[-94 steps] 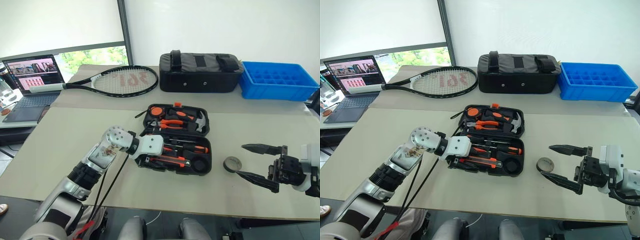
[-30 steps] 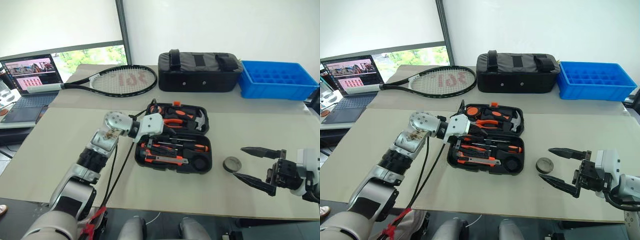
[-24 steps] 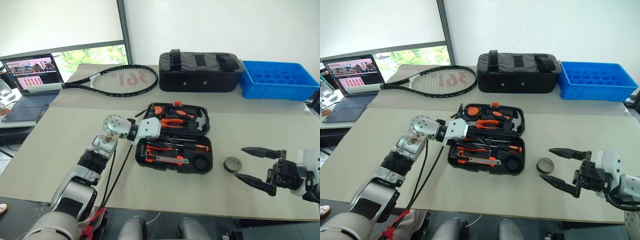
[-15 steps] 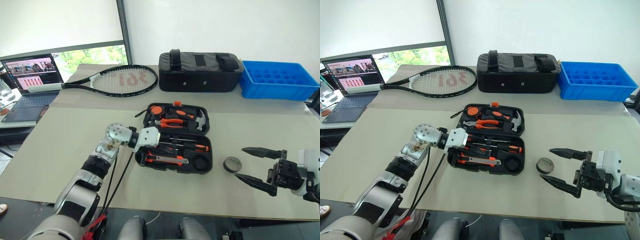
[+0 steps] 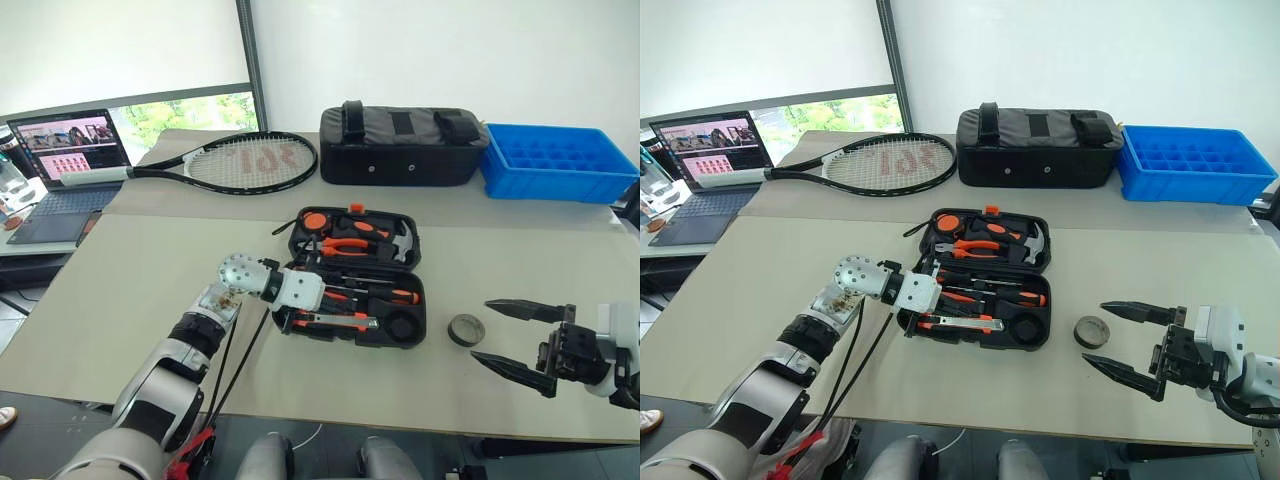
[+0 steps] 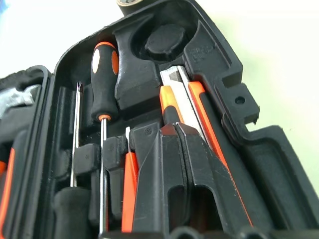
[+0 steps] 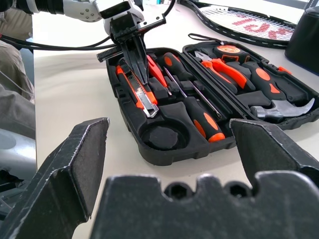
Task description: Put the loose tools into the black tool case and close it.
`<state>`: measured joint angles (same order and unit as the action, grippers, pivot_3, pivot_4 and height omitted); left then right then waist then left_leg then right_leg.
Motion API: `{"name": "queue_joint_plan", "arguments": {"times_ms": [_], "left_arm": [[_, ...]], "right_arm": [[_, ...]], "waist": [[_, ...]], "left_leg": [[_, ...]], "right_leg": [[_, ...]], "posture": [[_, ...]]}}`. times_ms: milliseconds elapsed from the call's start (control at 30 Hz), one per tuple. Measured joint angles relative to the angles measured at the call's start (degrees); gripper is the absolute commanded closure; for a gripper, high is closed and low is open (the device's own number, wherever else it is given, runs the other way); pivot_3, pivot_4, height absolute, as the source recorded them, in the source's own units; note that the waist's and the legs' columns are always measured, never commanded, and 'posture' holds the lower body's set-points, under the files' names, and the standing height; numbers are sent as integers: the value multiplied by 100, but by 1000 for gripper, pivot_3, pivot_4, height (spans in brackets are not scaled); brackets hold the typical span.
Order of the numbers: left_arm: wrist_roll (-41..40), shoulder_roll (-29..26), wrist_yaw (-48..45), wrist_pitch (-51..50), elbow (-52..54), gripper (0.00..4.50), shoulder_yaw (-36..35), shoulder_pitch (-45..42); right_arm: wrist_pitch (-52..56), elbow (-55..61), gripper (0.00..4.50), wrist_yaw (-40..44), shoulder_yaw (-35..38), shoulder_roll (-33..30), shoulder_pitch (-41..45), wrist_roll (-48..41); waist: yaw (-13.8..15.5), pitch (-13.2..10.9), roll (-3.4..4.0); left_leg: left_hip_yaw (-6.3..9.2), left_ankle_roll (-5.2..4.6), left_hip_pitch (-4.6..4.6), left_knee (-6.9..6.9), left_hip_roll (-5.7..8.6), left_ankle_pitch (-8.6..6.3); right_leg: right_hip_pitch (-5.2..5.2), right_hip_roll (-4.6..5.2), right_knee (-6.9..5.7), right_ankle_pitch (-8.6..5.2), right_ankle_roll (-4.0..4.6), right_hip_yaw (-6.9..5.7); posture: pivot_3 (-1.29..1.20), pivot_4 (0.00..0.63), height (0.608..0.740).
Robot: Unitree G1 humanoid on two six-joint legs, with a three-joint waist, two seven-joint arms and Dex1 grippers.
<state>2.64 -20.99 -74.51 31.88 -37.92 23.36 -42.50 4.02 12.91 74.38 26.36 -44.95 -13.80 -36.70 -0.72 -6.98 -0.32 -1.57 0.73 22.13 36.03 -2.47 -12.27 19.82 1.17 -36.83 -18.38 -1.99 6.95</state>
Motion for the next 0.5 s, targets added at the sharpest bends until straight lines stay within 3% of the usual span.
{"name": "queue_joint_plan", "arguments": {"times_ms": [100, 333, 467, 500], "left_arm": [[89, 2, 104, 155, -146, 4445, 59, -45], [167, 16, 234, 280, -303, 4445, 30, -67], [-140, 99, 235, -342, -151, 4445, -250, 64], [-334, 100, 172, -719, 25, 4216, -331, 155]], "right_arm": [[0, 0, 0, 0, -9, 0, 4, 4], [1, 0, 0, -30, -99, -1, 66, 97], [2, 0, 0, -139, -226, -86, 234, 286], [2, -9, 0, -166, -307, -125, 287, 388]], "waist": [[-9, 1, 2], [-27, 9, 13], [-11, 10, 16], [-13, 8, 14]], "left_leg": [[0, 0, -22, -5, -1, -1], [0, 1, -46, -2, 0, 0], [0, 0, -43, 10, 0, 0], [2, 0, -35, 14, -1, 1]], "right_leg": [[-53, 0, 5, -5, -7, -1], [-71, 0, 2, -8, -11, 2], [-52, 1, -1, -7, -13, -2], [-39, 1, 0, -7, -14, -7]], "posture": [[0, 150, 707], [0, 150, 707], [0, 150, 707], [0, 150, 707]]}}
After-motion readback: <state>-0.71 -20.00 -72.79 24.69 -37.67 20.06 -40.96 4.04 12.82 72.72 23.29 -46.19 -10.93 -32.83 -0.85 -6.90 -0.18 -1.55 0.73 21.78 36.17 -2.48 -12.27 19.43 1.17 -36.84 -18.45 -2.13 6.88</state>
